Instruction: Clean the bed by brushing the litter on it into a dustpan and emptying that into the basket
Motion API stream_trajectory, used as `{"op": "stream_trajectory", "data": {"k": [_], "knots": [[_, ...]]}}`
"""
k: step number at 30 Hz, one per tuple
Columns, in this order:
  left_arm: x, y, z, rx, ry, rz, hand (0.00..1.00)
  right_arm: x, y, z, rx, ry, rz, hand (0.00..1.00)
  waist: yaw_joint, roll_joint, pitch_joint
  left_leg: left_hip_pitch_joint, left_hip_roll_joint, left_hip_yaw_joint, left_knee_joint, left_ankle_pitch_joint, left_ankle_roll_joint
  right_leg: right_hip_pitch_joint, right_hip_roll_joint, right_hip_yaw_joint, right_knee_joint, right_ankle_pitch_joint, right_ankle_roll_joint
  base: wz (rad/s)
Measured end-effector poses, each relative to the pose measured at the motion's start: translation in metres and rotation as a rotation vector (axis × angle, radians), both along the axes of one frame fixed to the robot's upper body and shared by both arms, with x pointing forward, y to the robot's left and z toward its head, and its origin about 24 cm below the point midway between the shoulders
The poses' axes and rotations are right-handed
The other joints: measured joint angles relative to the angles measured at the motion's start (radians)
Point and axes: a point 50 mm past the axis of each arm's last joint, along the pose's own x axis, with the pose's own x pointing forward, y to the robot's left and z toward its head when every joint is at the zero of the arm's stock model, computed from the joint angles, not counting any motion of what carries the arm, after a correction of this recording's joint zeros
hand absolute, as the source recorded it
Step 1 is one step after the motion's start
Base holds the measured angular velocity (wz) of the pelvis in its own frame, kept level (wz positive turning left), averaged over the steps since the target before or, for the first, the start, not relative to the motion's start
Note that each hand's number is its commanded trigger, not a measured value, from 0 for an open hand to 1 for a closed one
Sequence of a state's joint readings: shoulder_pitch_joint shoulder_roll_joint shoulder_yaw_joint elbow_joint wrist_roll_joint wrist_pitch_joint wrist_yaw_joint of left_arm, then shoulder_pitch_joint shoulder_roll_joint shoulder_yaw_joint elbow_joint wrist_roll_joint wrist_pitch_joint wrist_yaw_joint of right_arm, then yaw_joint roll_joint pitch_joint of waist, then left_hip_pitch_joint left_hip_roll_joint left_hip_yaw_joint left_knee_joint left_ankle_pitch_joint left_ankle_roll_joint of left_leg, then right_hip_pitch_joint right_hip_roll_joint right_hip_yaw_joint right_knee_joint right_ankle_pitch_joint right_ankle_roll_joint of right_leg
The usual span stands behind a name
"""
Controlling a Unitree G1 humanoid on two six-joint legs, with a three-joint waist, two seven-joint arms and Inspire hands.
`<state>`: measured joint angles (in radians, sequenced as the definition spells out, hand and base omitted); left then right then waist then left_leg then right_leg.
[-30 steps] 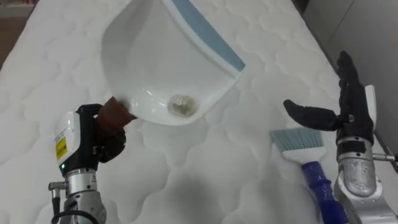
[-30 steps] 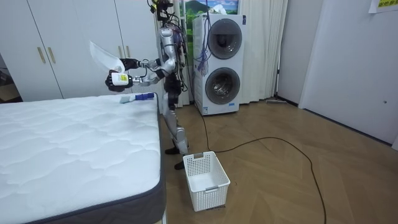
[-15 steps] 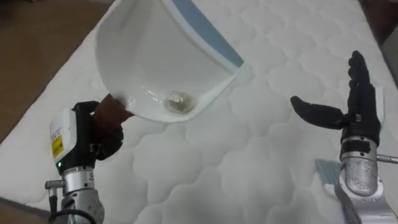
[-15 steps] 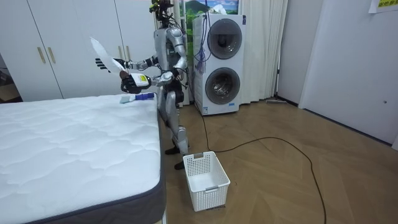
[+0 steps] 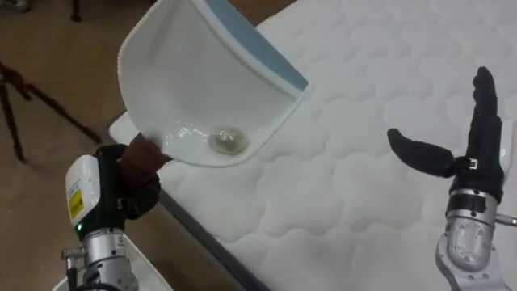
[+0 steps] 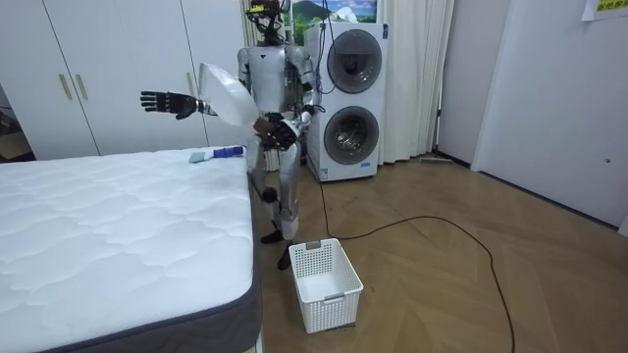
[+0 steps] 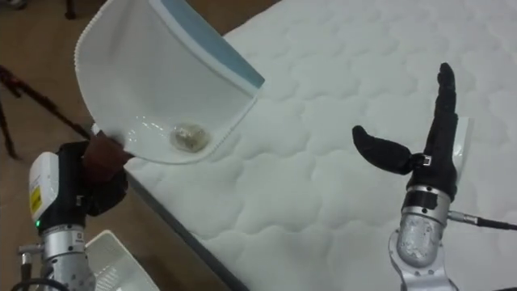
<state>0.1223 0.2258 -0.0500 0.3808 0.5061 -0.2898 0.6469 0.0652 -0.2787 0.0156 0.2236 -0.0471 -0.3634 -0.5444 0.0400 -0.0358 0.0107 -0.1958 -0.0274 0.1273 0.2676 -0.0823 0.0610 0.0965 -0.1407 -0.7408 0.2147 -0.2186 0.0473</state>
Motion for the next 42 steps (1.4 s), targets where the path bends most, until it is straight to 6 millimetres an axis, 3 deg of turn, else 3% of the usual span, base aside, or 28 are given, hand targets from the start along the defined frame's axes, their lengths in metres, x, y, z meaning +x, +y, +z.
{"op": "stream_trajectory", "data": {"k": [4,7,8,9,10,11,12,13,14,15,16,17,18,19,20,21,22,23,24,25,26,27,28,29,30,32,40,42], "knots": [[-0.001,0.002,0.000,-0.001,-0.001,0.011,1.00,-0.004,0.000,-0.003,-0.004,0.011,0.005,0.00,0.038,0.002,0.0002,-0.003,-0.044,-0.060,0.002,0.007,0.040,0.007,-0.019,-0.010,0.043,-0.011,0.012,0.56],[-0.001,0.001,0.000,-0.005,-0.002,0.013,1.00,-0.003,0.000,-0.003,-0.006,0.010,0.003,0.00,0.077,0.006,-0.0007,-0.004,-0.092,-0.130,0.022,-0.011,0.071,0.003,-0.056,-0.010,0.111,-0.028,0.028,0.31],[-0.003,0.000,-0.002,-0.012,-0.001,0.019,1.00,-0.003,0.000,-0.002,-0.020,0.008,0.007,0.00,0.102,0.019,-0.0019,-0.002,-0.128,-0.217,0.035,-0.014,0.084,-0.027,-0.073,0.038,0.187,-0.033,0.013,-0.08],[-0.005,0.001,-0.002,-0.013,-0.005,0.035,1.00,-0.001,0.004,-0.001,-0.054,0.006,0.020,0.00,0.106,0.036,-0.0009,0.006,-0.150,-0.301,0.035,-0.002,0.094,-0.062,-0.053,0.108,0.258,-0.039,-0.026,0.00],[-0.006,0.004,-0.002,-0.010,-0.007,0.045,1.00,-0.001,0.006,-0.001,-0.070,0.008,0.025,0.00,0.093,0.042,0.0006,0.017,-0.157,-0.345,0.024,0.010,0.093,-0.064,-0.021,0.146,0.270,-0.050,-0.044,0.35],[-0.008,0.008,-0.002,-0.002,-0.004,0.061,1.00,-0.004,0.009,-0.006,-0.080,0.024,0.030,0.00,0.052,0.048,0.0000,0.060,-0.168,-0.488,-0.041,0.047,0.065,-0.073,0.070,0.236,0.261,-0.062,-0.072,0.80],[-0.011,0.011,-0.003,0.002,0.000,0.075,1.00,-0.005,0.013,-0.009,-0.076,0.039,0.029,0.00,0.004,0.054,0.0012,0.131,-0.175,-0.705,-0.150,0.107,-0.024,-0.098,0.172,0.314,0.212,-0.047,-0.099,0.94],[-0.012,0.013,-0.003,-0.001,-0.003,0.086,1.00,-0.004,0.016,-0.009,-0.076,0.043,0.033,0.00,-0.035,0.043,-0.0034,0.159,-0.170,-0.803,-0.201,0.133,-0.088,-0.116,0.208,0.350,0.166,-0.036,-0.117,1.36],[-0.009,0.020,0.001,-0.002,-0.030,0.093,1.00,0.005,0.023,-0.004,-0.078,0.020,0.041,0.00,-0.119,-0.009,0.0269,0.075,-0.125,-0.527,-0.041,0.037,-0.033,-0.117,0.201,0.384,0.094,-0.011,-0.094,1.09],[-0.004,0.021,0.000,0.006,-0.026,0.063,1.00,0.004,0.022,-0.002,-0.076,-0.001,0.008,0.00,-0.103,-0.022,0.0301,0.008,-0.075,-0.359,0.125,-0.092,0.012,-0.136,0.168,0.433,0.098,-0.022,-0.039,0.71],[-0.004,0.018,-0.002,0.006,-0.010,0.048,1.00,0.005,0.021,0.000,-0.072,-0.010,-0.009,0.00,-0.088,-0.018,0.0305,-0.009,-0.096,-0.406,0.177,-0.123,0.062,-0.140,0.158,0.455,0.099,-0.005,-0.031,0.06],[-0.011,0.014,-0.010,0.006,0.040,0.025,1.00,0.002,0.026,-0.004,-0.060,0.002,-0.013,0.00,-0.096,-0.013,0.0310,0.000,-0.130,-0.536,0.194,-0.118,0.062,-0.131,0.165,0.480,0.086,0.042,-0.030,0.32],[-0.018,0.006,-0.017,0.015,0.084,-0.009,1.00,-0.005,0.025,-0.009,-0.062,0.019,-0.023,0.00,-0.100,0.000,0.0287,0.029,-0.147,-0.659,0.143,-0.093,0.042,-0.106,0.189,0.492,0.032,0.090,-0.032,0.72],[-0.020,0.004,-0.019,0.021,0.094,-0.026,1.00,-0.007,0.024,-0.011,-0.062,0.025,-0.029,0.00,-0.102,-0.003,0.0279,0.034,-0.153,-0.682,0.109,-0.077,0.029,-0.094,0.190,0.496,0.019,0.130,-0.034,1.07],[-0.016,-0.001,-0.018,0.037,0.097,-0.055,1.00,-0.007,0.020,-0.009,-0.070,0.023,-0.041,0.00,-0.087,-0.017,0.0207,0.026,-0.164,-0.639,0.067,-0.048,0.029,-0.076,0.161,0.486,0.011,0.159,-0.040,1.09],[-0.013,-0.002,-0.017,0.035,0.092,-0.058,1.00,-0.001,0.020,-0.005,-0.070,0.008,-0.032,0.00,-0.087,-0.003,0.0239,-0.023,-0.114,-0.378,0.071,-0.044,0.033,-0.063,0.145,0.452,0.011,0.130,-0.017,1.18],[-0.012,-0.002,-0.016,0.035,0.088,-0.061,1.00,-0.001,0.020,-0.006,-0.062,0.010,-0.033,0.00,-0.090,0.006,0.0189,-0.042,-0.094,-0.246,0.085,-0.046,0.036,-0.058,0.139,0.429,0.022,0.108,-0.010,1.26],[-0.008,-0.003,-0.013,0.034,0.074,-0.072,1.00,-0.003,0.022,-0.010,-0.028,0.022,-0.032,0.00,-0.080,0.010,0.0125,-0.033,-0.082,-0.137,0.097,-0.068,0.046,-0.063,0.126,0.432,0.069,0.052,-0.010,1.23],[-0.007,-0.002,-0.012,0.025,0.073,-0.073,1.00,-0.004,0.024,-0.014,0.009,0.045,-0.015,0.00,-0.055,-0.001,0.0011,-0.008,-0.112,-0.164,0.056,-0.077,0.016,-0.071,0.121,0.473,0.075,0.009,-0.028,1.06],[-0.008,-0.002,-0.013,0.019,0.078,-0.072,1.00,-0.004,0.024,-0.016,0.022,0.056,0.000,0.00,-0.046,-0.016,-0.0056,0.014,-0.124,-0.172,0.015,-0.057,-0.031,-0.072,0.116,0.497,0.053,0.006,-0.042,0.80],[-0.008,-0.002,-0.014,0.008,0.081,-0.067,1.00,-0.003,0.024,-0.014,0.036,0.057,0.022,0.00,-0.024,-0.044,0.0019,0.025,-0.128,-0.152,0.015,-0.059,-0.108,-0.075,0.071,0.519,0.023,0.051,-0.060,0.84],[-0.008,-0.001,-0.013,0.000,0.080,-0.068,1.00,-0.002,0.021,-0.012,0.029,0.049,0.031,0.00,-0.019,-0.018,-0.0016,-0.004,-0.069,-0.125,0.126,-0.132,-0.022,-0.076,0.077,0.567,0.055,0.008,-0.008,0.84],[-0.008,-0.001,-0.013,-0.004,0.081,-0.069,1.00,-0.002,0.020,-0.012,0.035,0.050,0.032,0.00,-0.013,-0.010,0.0003,-0.014,-0.067,-0.115,0.152,-0.150,0.009,-0.073,0.087,0.579,0.068,-0.020,0.006,0.66],[-0.011,0.001,-0.016,-0.009,0.104,-0.061,1.00,-0.003,0.021,-0.014,0.060,0.065,0.042,0.00,0.011,-0.017,-0.0016,-0.004,-0.075,-0.120,0.150,-0.152,0.015,-0.067,0.086,0.579,0.074,-0.037,0.010,0.27],[-0.015,0.002,-0.018,-0.008,0.122,-0.055,1.00,-0.002,0.023,-0.014,0.057,0.065,0.065,0.00,0.028,-0.015,0.0000,0.017,-0.075,-0.125,0.115,-0.132,0.043,-0.056,0.089,0.572,0.048,-0.018,0.009,0.08],[-0.016,0.005,-0.018,-0.003,0.125,-0.046,1.00,-0.001,0.025,-0.013,0.055,0.060,0.087,0.00,0.047,-0.018,0.0001,0.030,-0.075,-0.130,0.077,-0.109,0.073,-0.047,0.092,0.572,0.016,-0.001,0.001,0.03],[-0.016,0.006,-0.018,0.000,0.121,-0.037,1.00,-0.002,0.029,-0.016,0.028,0.088,0.137,0.00,0.048,-0.014,0.0012,0.030,-0.072,-0.142,0.062,-0.091,0.066,-0.022,0.114,0.544,-0.029,0.009,-0.011,0.04],[-0.016,0.004,-0.019,0.006,0.127,-0.044,1.00,-0.006,0.028,-0.019,0.009,0.105,0.136,0.00,0.048,-0.007,0.0058,0.023,-0.072,-0.144,0.066,-0.090,0.064,-0.024,0.114,0.538,-0.029,0.007,-0.014,0.06]]}}
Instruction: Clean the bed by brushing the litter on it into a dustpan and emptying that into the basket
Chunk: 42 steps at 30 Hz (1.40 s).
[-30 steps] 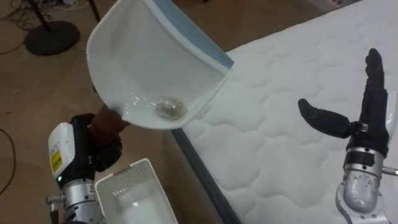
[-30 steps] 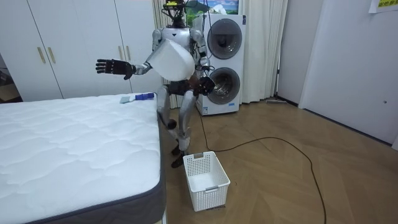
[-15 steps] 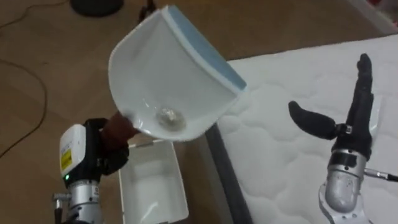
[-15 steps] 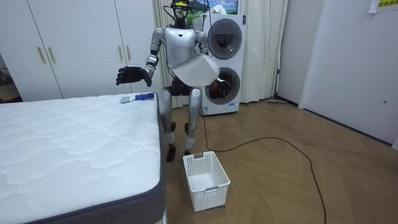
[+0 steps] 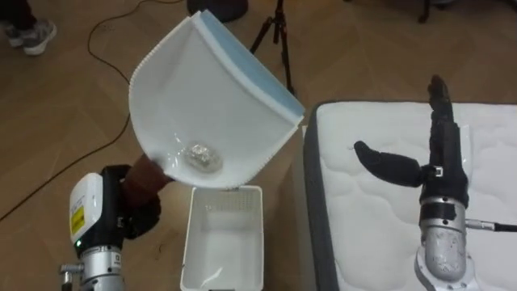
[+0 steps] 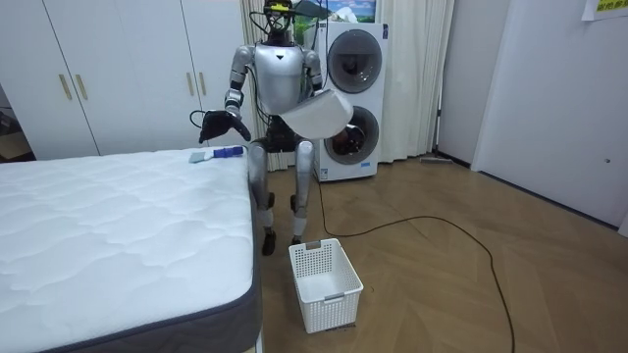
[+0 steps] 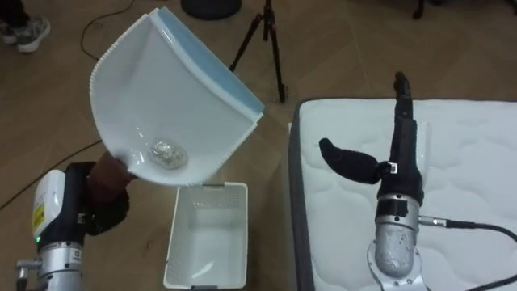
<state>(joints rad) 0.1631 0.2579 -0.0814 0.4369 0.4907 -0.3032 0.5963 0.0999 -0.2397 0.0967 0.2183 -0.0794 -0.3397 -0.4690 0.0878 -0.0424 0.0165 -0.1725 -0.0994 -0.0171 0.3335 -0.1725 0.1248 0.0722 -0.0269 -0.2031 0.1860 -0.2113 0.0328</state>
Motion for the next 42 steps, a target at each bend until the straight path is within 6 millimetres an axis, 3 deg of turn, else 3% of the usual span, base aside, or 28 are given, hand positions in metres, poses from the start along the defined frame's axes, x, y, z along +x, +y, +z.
{"op": "stream_trajectory", "data": {"k": [7,12,13,15,17,19,20,21,23,24,29,33,38,42], "knots": [[-0.003,0.002,-0.009,0.005,0.053,0.013,1.00,-0.009,-0.008,-0.030,-0.025,0.139,-0.042,0.00,-0.003,0.007,0.0028,-0.035,-0.007,-0.016,0.014,0.001,0.000,-0.034,-0.006,-0.026,0.026,-0.008,-0.009,0.09],[0.007,0.006,-0.010,0.028,0.071,0.004,1.00,-0.009,-0.010,-0.033,-0.030,0.159,-0.050,0.00,-0.004,0.013,0.0036,-0.090,-0.005,-0.018,0.052,-0.002,0.004,-0.150,-0.035,-0.047,0.204,-0.039,-0.007,0.03],[0.008,0.007,-0.011,0.033,0.074,0.003,1.00,-0.009,-0.010,-0.033,-0.030,0.158,-0.050,0.00,-0.003,0.017,0.0047,-0.091,-0.005,-0.021,0.054,-0.004,0.007,-0.164,-0.040,-0.047,0.237,-0.039,-0.007,0.08],[0.015,0.014,-0.007,0.057,0.075,-0.002,1.00,-0.008,-0.011,-0.032,-0.032,0.152,-0.051,0.00,-0.014,0.033,0.0144,-0.103,-0.010,-0.041,0.078,-0.017,0.014,-0.221,-0.050,-0.039,0.321,-0.050,0.003,0.09],[0.023,0.023,-0.001,0.092,0.071,-0.012,1.00,-0.005,-0.013,-0.031,-0.056,0.152,-0.048,0.00,-0.029,0.037,0.0165,-0.119,-0.020,-0.047,0.080,-0.012,0.018,-0.275,-0.058,-0.007,0.319,-0.058,0.005,0.12],[0.031,0.032,0.005,0.126,0.069,-0.019,1.00,-0.001,-0.014,-0.029,-0.072,0.147,-0.045,0.00,-0.033,0.051,0.0185,-0.138,-0.023,-0.048,0.082,-0.005,0.019,-0.357,-0.067,0.036,0.309,-0.046,0.016,0.15],[0.034,0.039,0.010,0.152,0.071,-0.027,1.00,0.000,-0.014,-0.031,-0.075,0.154,-0.044,0.00,-0.044,0.052,0.0165,-0.148,-0.033,-0.053,0.082,0.001,0.019,-0.388,-0.076,0.039,0.275,0.002,0.014,0.37],[0.035,0.044,0.013,0.173,0.071,-0.031,1.00,0.003,-0.015,-0.032,-0.081,0.163,-0.046,0.00,-0.062,0.054,0.0166,-0.156,-0.045,-0.060,0.086,0.002,0.019,-0.408,-0.080,0.039,0.254,0.059,-0.003,0.38],[0.037,0.045,0.011,0.171,0.096,-0.038,1.00,0.008,-0.021,-0.033,-0.102,0.180,-0.050,0.00,-0.063,0.080,0.0102,-0.163,-0.044,-0.067,0.080,0.004,0.016,-0.406,-0.075,0.038,0.237,0.069,-0.003,0.15],[0.041,0.046,0.011,0.172,0.110,-0.041,1.00,0.012,-0.024,-0.031,-0.113,0.174,-0.050,0.00,-0.061,0.093,0.0161,-0.169,-0.044,-0.068,0.077,0.006,0.016,-0.410,-0.075,0.039,0.235,0.069,-0.003,0.00],[0.051,0.067,0.020,0.253,0.192,-0.069,1.00,0.027,-0.024,-0.023,-0.130,0.150,-0.030,0.00,-0.087,0.102,0.0153,-0.222,-0.043,-0.084,0.085,0.008,0.012,-0.456,-0.078,0.013,0.244,0.065,-0.009,0.15],[0.062,0.074,0.024,0.319,0.305,-0.136,1.00,0.026,-0.022,-0.026,-0.168,0.182,0.019,0.00,-0.113,0.122,0.0248,-0.248,-0.053,-0.098,0.092,0.008,0.012,-0.480,-0.086,0.009,0.254,0.057,-0.004,0.12],[0.065,0.088,0.031,0.482,0.461,-0.212,1.00,0.018,-0.026,-0.036,-0.219,0.252,0.046,0.00,-0.151,0.157,0.0238,-0.301,-0.071,-0.097,0.108,0.009,0.013,-0.548,-0.111,0.012,0.301,0.038,0.001,0.04],[0.075,0.084,0.032,0.583,0.570,-0.275,1.00,0.017,-0.027,-0.038,-0.262,0.293,0.084,0.00,-0.166,0.194,0.0252,-0.324,-0.075,-0.060,0.112,0.009,0.013,-0.597,-0.131,0.034,0.350,0.027,0.006,-0.06]]}}
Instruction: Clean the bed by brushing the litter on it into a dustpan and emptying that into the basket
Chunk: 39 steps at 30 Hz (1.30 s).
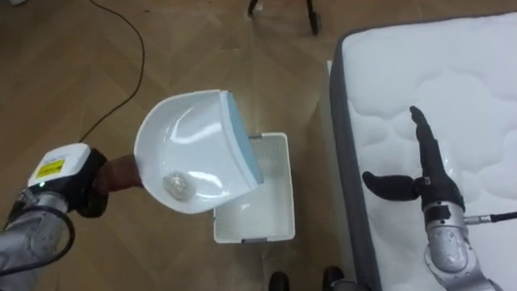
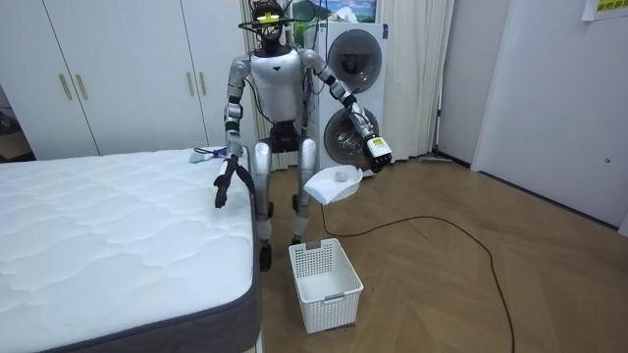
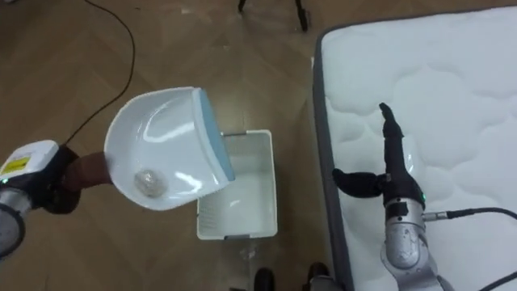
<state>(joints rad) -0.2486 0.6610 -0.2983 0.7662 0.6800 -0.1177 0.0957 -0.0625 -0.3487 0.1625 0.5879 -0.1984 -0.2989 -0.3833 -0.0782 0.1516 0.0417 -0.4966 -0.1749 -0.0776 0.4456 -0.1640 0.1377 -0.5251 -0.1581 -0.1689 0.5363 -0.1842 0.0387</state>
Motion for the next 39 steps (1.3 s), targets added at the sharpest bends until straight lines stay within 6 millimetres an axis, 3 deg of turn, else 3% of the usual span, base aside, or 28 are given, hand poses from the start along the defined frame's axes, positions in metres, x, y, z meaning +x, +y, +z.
{"op": "stream_trajectory", "data": {"k": [5,10,15,20,29,39], "knots": [[0.010,-0.010,0.001,0.025,0.068,-0.043,1.00,-0.002,0.013,-0.008,-0.017,0.064,0.083,0.00,-0.029,0.023,0.0033,-0.004,-0.010,0.039,-0.003,-0.004,0.006,-0.028,-0.026,0.004,0.049,-0.034,-0.001,-0.05],[0.023,-0.010,0.012,0.051,0.081,-0.045,1.00,-0.004,0.013,-0.011,-0.020,0.098,0.084,0.00,-0.037,0.032,0.0055,-0.037,-0.013,0.046,0.009,-0.003,0.008,-0.073,-0.031,0.014,0.093,-0.047,-0.012,0.02],[0.014,0.010,0.008,0.102,0.210,0.003,1.00,-0.004,0.017,-0.008,-0.024,0.089,0.117,0.00,-0.064,0.041,0.0087,-0.048,-0.013,0.055,0.008,-0.002,0.007,-0.092,-0.018,0.035,0.106,-0.053,-0.014,-0.03],[0.000,0.037,0.002,0.132,0.326,0.133,1.00,-0.003,0.018,-0.005,-0.031,0.078,0.122,0.00,-0.063,0.040,0.0085,-0.062,-0.013,0.068,0.009,-0.002,0.007,-0.124,-0.016,0.062,0.127,-0.054,-0.013,-0.05],[-0.016,0.060,-0.003,0.076,0.448,0.312,1.00,-0.002,0.019,-0.003,-0.019,0.087,0.103,0.00,-0.058,0.038,0.0080,-0.071,-0.013,0.069,0.022,-0.003,0.007,-0.124,-0.019,0.053,0.128,-0.059,-0.011,0.03],[-0.031,0.090,0.009,0.097,0.506,0.472,1.00,-0.005,0.017,-0.006,-0.025,0.106,0.087,0.00,-0.048,0.039,0.0075,-0.070,-0.014,0.068,0.035,-0.003,0.006,-0.121,-0.018,0.055,0.140,-0.059,-0.012,0.00]]}}
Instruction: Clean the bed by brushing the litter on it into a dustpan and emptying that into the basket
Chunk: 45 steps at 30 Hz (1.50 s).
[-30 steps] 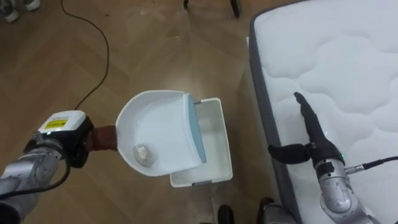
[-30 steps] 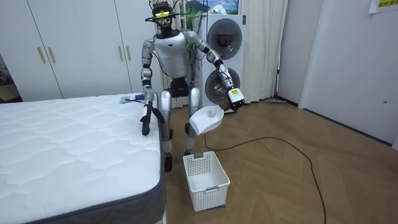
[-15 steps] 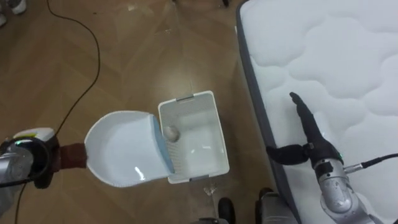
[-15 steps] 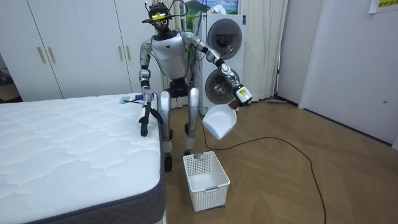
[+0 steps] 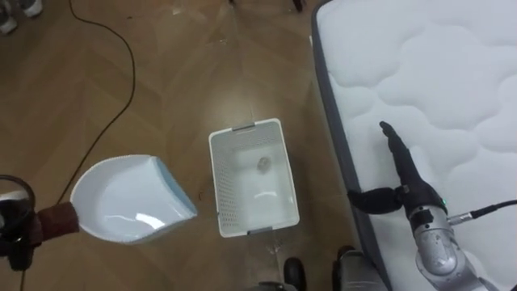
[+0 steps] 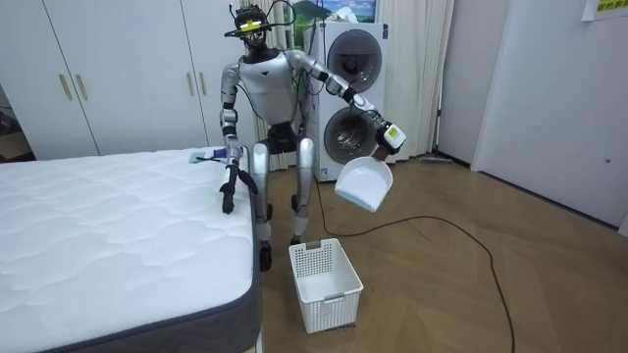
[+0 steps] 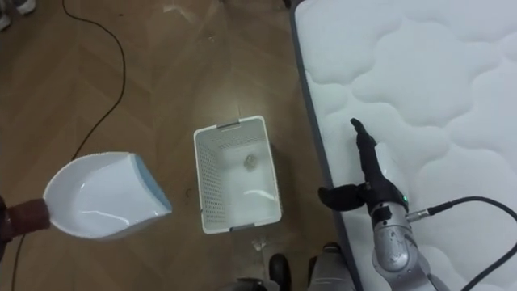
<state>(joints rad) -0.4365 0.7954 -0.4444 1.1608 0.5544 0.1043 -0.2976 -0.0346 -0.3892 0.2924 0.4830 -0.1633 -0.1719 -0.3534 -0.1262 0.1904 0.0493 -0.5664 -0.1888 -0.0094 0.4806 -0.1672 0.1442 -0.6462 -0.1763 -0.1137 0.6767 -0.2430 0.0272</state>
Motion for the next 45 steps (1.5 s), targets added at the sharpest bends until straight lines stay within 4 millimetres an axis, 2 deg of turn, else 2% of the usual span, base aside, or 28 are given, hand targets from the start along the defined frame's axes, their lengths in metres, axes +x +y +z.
{"op": "stream_trajectory", "data": {"k": [6,13,15,19,21,25,27,28,29,30,32,33,34,37,38,40,42,43,44,45], "knots": [[-0.005,0.014,0.012,0.038,0.001,0.040,1.00,-0.005,0.001,-0.001,0.006,0.007,-0.004,0.00,0.000,0.001,-0.0014,0.000,0.000,0.000,0.002,0.000,0.000,0.000,0.002,0.005,0.001,0.000,0.000,0.00],[0.005,0.011,0.018,0.082,-0.095,-0.003,1.00,-0.009,-0.002,-0.003,0.031,0.002,-0.051,0.00,-0.003,0.005,-0.0013,0.013,0.000,-0.018,0.010,0.000,0.000,0.030,0.003,-0.012,-0.011,0.000,0.000,0.07],[0.016,0.003,0.023,0.087,-0.174,-0.063,1.00,-0.014,-0.004,-0.006,0.033,0.005,-0.069,0.00,-0.002,0.005,-0.0015,0.027,0.000,-0.033,0.009,0.000,-0.001,0.054,0.004,-0.025,-0.023,0.000,0.000,0.16],[0.034,-0.015,0.030,0.056,-0.287,-0.174,1.00,-0.017,-0.005,-0.007,0.044,-0.011,-0.067,0.00,0.008,0.003,-0.0006,0.060,0.002,-0.036,-0.004,0.000,-0.001,0.088,0.009,-0.024,-0.040,0.001,0.001,0.01],[0.050,-0.031,0.043,0.026,-0.439,-0.259,1.00,-0.018,-0.008,-0.006,0.045,-0.031,-0.075,0.00,0.017,-0.003,0.0002,0.063,0.003,-0.037,-0.006,0.000,-0.001,0.092,0.010,-0.022,-0.043,0.001,0.001,0.00],[0.049,-0.052,0.045,-0.081,-0.614,-0.325,1.00,-0.023,-0.010,-0.008,0.062,-0.028,-0.083,0.00,0.026,-0.022,-0.0036,0.126,0.020,-0.022,-0.041,0.000,-0.002,0.147,0.026,-0.005,-0.086,0.010,-0.001,-0.20],[0.043,-0.067,0.046,-0.146,-0.744,-0.353,1.00,-0.030,-0.017,-0.008,0.079,-0.041,-0.117,0.00,0.032,-0.034,-0.0086,0.180,0.041,-0.013,-0.078,-0.002,-0.005,0.205,0.052,0.007,-0.153,0.032,-0.003,-0.33],[0.042,-0.072,0.046,-0.166,-0.780,-0.358,1.00,-0.033,-0.020,-0.008,0.080,-0.043,-0.134,0.00,0.043,-0.037,-0.0108,0.195,0.049,-0.005,-0.085,-0.004,-0.007,0.219,0.061,0.014,-0.168,0.039,-0.004,-0.54],[0.041,-0.080,0.049,-0.195,-0.847,-0.373,1.00,-0.038,-0.024,-0.009,0.077,-0.044,-0.159,0.00,0.075,-0.053,-0.0192,0.218,0.060,0.014,-0.100,-0.008,-0.009,0.236,0.076,0.036,-0.189,0.048,-0.005,-0.61],[0.039,-0.087,0.053,-0.223,-0.922,-0.381,1.00,-0.040,-0.028,-0.008,0.076,-0.053,-0.182,0.00,0.089,-0.061,-0.0223,0.241,0.070,0.031,-0.111,-0.013,-0.008,0.256,0.089,0.047,-0.207,0.057,-0.006,-0.60],[0.035,-0.095,0.061,-0.273,-1.059,-0.380,1.00,-0.044,-0.035,-0.005,0.073,-0.090,-0.221,0.00,0.102,-0.069,-0.0258,0.281,0.084,0.052,-0.130,-0.020,-0.009,0.294,0.109,0.071,-0.244,0.068,-0.005,-0.49],[0.031,-0.100,0.065,-0.319,-1.154,-0.348,1.00,-0.047,-0.036,-0.006,0.071,-0.098,-0.240,0.00,0.111,-0.078,-0.0307,0.316,0.093,0.069,-0.150,-0.023,-0.010,0.324,0.117,0.089,-0.267,0.077,-0.004,-0.46],[0.030,-0.103,0.068,-0.347,-1.203,-0.331,1.00,-0.049,-0.036,-0.006,0.071,-0.099,-0.247,0.00,0.111,-0.081,-0.0324,0.332,0.095,0.074,-0.156,-0.025,-0.010,0.340,0.120,0.094,-0.276,0.077,-0.004,-0.45],[0.024,-0.125,0.091,-0.451,-1.482,-0.299,1.00,-0.060,-0.033,-0.011,0.081,-0.095,-0.265,0.00,0.107,-0.117,-0.0410,0.419,0.105,0.111,-0.204,-0.030,-0.010,0.403,0.132,0.119,-0.305,0.080,-0.003,-0.35],[0.022,-0.129,0.094,-0.470,-1.521,-0.300,1.00,-0.063,-0.033,-0.010,0.083,-0.096,-0.270,0.00,0.111,-0.120,-0.0419,0.433,0.108,0.120,-0.210,-0.032,-0.010,0.410,0.137,0.131,-0.311,0.083,-0.004,-0.49],[0.013,-0.139,0.099,-0.510,-1.634,-0.287,1.00,-0.067,-0.032,-0.007,0.095,-0.122,-0.288,0.00,0.111,-0.125,-0.0405,0.467,0.120,0.160,-0.216,-0.046,-0.009,0.430,0.152,0.161,-0.323,0.088,-0.002,-0.65],[0.004,-0.146,0.105,-0.538,-1.735,-0.281,1.00,-0.071,-0.025,-0.002,0.110,-0.148,-0.265,0.00,0.118,-0.140,-0.0414,0.504,0.134,0.231,-0.228,-0.061,-0.009,0.434,0.170,0.195,-0.316,0.093,-0.005,-0.92],[0.003,-0.147,0.107,-0.540,-1.748,-0.283,1.00,-0.073,-0.024,-0.002,0.112,-0.149,-0.261,0.00,0.126,-0.144,-0.0431,0.514,0.138,0.251,-0.236,-0.062,-0.010,0.434,0.173,0.192,-0.315,0.097,-0.008,-1.09],[0.000,-0.148,0.109,-0.540,-1.770,-0.286,1.00,-0.076,-0.024,-0.004,0.110,-0.141,-0.261,0.00,0.135,-0.153,-0.0458,0.539,0.144,0.296,-0.255,-0.063,-0.012,0.437,0.180,0.181,-0.317,0.107,-0.014,-1.10],[-0.004,-0.148,0.111,-0.534,-1.793,-0.282,1.00,-0.077,-0.025,-0.004,0.109,-0.139,-0.268,0.00,0.130,-0.157,-0.0454,0.561,0.147,0.337,-0.269,-0.063,-0.012,0.436,0.181,0.165,-0.320,0.116,-0.019,-1.08]]}}
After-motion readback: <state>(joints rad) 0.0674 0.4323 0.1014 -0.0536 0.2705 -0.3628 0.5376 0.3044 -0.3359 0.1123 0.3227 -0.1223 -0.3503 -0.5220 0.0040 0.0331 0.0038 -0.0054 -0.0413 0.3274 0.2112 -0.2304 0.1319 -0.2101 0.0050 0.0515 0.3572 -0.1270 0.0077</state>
